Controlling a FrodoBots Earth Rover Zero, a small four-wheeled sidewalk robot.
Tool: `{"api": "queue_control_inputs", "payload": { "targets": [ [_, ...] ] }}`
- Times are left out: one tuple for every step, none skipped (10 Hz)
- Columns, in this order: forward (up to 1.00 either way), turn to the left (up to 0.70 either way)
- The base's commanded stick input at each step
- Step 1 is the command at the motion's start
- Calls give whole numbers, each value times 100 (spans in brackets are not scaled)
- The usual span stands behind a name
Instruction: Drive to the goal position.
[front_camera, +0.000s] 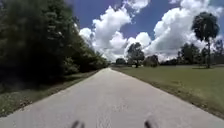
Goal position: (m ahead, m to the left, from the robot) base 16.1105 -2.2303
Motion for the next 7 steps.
{"api": "queue_control_inputs", "payload": {
  "targets": [
    [50,0],
    [50,0],
    [50,0],
    [50,0],
    [50,0],
    [50,0],
    [50,0]
  ]
}}
